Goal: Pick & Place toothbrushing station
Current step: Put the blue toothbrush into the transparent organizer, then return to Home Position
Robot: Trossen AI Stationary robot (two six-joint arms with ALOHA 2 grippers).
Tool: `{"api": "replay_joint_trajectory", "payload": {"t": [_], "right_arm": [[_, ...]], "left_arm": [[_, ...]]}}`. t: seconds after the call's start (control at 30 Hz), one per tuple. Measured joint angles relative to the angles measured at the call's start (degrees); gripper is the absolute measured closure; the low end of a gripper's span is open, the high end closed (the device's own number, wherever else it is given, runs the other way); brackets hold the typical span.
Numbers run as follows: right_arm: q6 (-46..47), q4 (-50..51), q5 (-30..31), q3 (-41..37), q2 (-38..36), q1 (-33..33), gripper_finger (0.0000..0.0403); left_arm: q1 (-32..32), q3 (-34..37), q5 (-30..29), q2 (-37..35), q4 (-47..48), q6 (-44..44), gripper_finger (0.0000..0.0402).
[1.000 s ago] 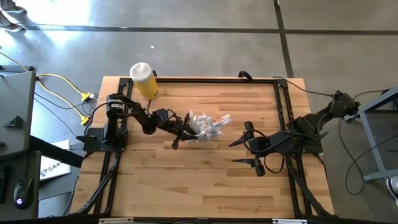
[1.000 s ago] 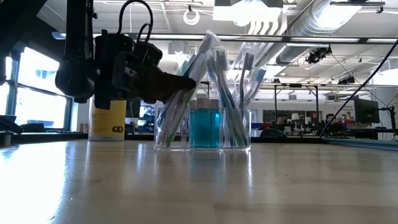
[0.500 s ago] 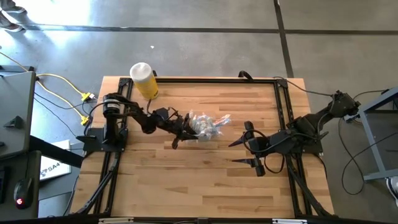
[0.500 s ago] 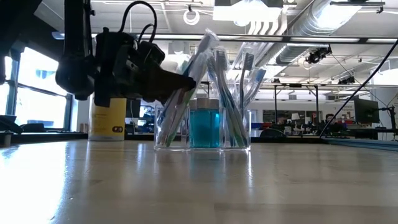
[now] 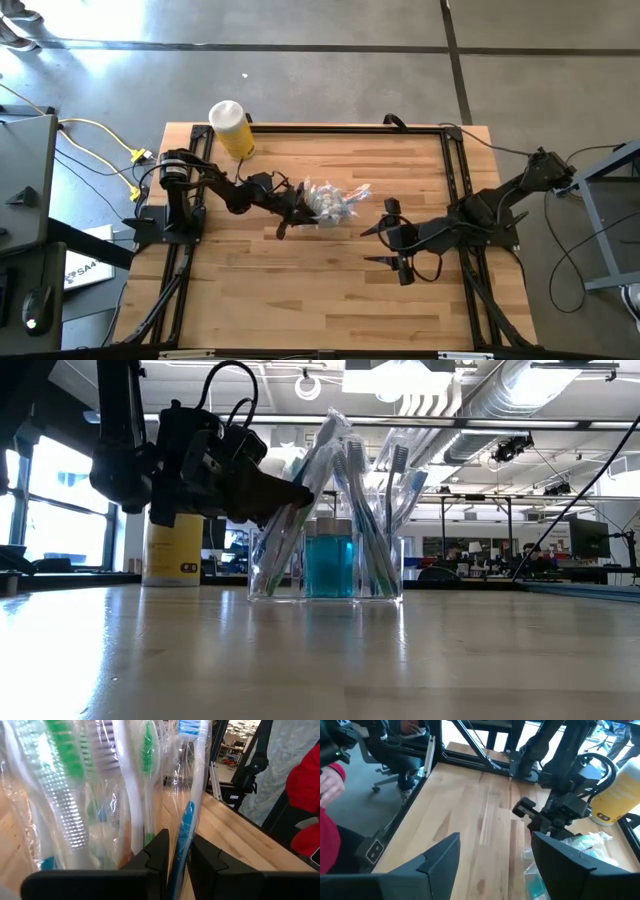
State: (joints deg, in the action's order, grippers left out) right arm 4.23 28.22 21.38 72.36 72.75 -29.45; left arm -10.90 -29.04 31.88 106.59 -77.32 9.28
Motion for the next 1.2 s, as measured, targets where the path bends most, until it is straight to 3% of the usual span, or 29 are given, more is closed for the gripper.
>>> {"api": "replay_joint_trajectory", "payload": {"t": [0.13,0.37,0.47,0.93,1.2], "right_arm": [[0.01,-0.18,-0.02,0.0,0.0,-0.02,0.0166],[0.0,-0.8,-0.04,0.0,0.0,-0.03,0.0166],[0.02,-0.77,-0.03,0.0,0.0,-0.02,0.0166],[0.0,-1.78,0.4,0.0,0.0,-0.03,0.0166],[0.84,4.71,10.1,-0.07,-1.52,-0.07,0.0166]], "left_arm": [[-0.02,0.0,0.15,0.0,0.07,0.11,0.0325],[-0.02,0.0,-0.15,-0.02,0.74,-1.06,0.0231],[0.0,0.0,-0.01,-0.24,1.0,-1.47,0.021],[-0.02,6.21,-4.21,-16.61,16.12,-6.05,0.0213],[-0.02,6.56,-7.21,-32.24,36.81,-6.19,0.0213]]}}
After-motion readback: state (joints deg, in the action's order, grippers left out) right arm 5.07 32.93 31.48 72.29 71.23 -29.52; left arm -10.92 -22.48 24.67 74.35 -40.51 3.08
